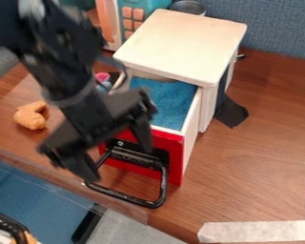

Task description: Open the drawer

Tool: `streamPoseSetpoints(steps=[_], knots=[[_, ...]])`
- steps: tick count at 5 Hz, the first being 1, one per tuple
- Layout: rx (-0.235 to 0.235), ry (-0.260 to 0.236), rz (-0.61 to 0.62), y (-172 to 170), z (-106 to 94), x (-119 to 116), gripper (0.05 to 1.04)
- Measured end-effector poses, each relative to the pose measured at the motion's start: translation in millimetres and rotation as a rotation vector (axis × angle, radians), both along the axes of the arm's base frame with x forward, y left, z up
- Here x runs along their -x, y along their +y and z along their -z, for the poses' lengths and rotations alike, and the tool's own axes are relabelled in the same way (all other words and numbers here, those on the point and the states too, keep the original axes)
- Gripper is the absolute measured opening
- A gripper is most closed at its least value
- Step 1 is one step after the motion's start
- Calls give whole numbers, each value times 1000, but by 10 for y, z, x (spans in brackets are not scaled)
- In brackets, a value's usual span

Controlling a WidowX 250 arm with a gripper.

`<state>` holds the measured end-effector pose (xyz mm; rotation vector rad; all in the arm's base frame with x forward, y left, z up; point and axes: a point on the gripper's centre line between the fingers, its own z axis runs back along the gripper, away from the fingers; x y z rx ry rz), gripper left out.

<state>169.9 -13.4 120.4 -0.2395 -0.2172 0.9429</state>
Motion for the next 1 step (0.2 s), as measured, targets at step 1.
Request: streamPoseSetpoints(steps=[1], knots=[[-50,78,90,75,-68,-76,1001]])
